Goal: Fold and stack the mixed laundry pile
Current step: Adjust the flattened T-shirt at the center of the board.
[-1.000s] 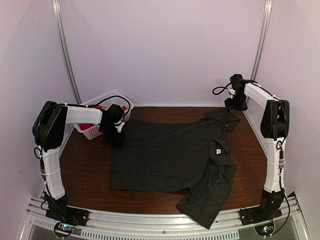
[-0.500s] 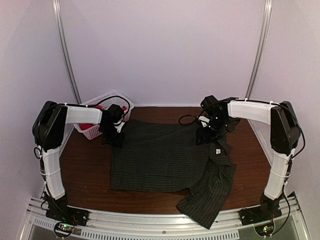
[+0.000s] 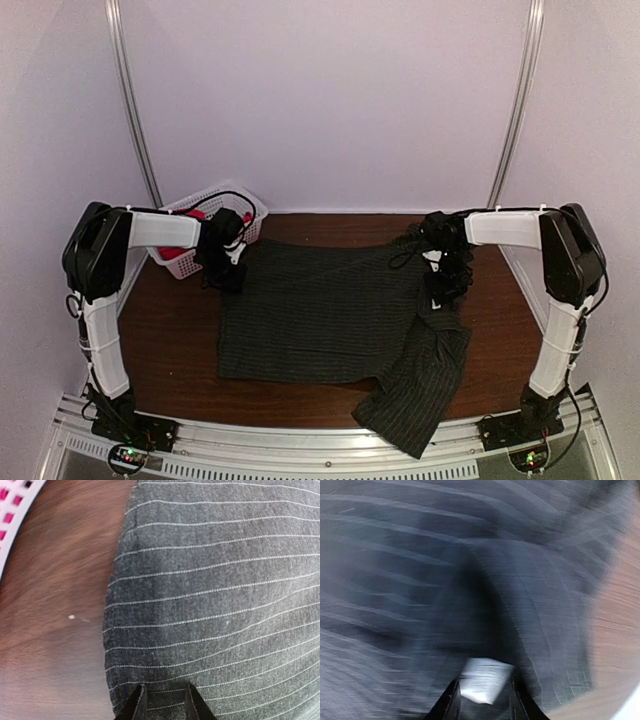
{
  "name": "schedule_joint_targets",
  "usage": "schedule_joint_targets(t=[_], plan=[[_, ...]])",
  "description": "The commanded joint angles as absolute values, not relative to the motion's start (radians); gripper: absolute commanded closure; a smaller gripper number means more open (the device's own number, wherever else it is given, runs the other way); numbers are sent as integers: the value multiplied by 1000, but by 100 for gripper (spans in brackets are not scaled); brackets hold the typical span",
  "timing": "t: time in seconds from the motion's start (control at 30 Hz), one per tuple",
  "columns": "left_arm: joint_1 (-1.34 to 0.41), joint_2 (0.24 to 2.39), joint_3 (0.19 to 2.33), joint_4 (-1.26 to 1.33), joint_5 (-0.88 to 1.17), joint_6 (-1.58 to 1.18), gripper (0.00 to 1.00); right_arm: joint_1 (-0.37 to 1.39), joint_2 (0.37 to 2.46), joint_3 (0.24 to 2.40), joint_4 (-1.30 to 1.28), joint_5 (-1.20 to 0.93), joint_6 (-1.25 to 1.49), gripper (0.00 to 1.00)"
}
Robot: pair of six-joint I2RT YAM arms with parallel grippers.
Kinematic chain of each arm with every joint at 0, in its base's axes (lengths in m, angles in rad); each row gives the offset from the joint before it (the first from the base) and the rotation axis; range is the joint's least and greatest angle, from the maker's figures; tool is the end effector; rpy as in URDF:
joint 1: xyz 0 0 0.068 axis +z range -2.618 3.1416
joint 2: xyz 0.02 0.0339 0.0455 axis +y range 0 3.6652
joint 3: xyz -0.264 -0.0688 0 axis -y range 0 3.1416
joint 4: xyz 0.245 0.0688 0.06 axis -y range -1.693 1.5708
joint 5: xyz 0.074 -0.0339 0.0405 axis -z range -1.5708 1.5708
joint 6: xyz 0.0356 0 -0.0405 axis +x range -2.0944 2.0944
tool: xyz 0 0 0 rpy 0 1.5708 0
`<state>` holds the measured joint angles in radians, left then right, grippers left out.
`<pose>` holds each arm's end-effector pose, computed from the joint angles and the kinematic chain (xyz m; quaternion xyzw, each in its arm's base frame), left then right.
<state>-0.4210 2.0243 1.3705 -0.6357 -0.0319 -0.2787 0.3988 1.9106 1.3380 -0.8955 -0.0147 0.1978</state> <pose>0.3628 -0.1612 0.1442 0.0681 0.9877 -0.0332 0.1371 0.3294 0.1394 0.1711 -0.1006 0.9936 0.0221 0.0469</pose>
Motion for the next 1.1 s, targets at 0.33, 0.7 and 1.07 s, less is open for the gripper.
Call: schedule_joint_targets(t=[0.33,0.7,1.07], plan=[[-362,2059,1315,-697,-20,-267,72,207,1735,1479,-973,-5,163,56],[-362,2069,1327,-695,-9,-274,72,580,1914,1543,-1016,34,267,31],[-362,2077,1321,-681,-12,-284,72,645,2088,1547,-1024,313,265,18]])
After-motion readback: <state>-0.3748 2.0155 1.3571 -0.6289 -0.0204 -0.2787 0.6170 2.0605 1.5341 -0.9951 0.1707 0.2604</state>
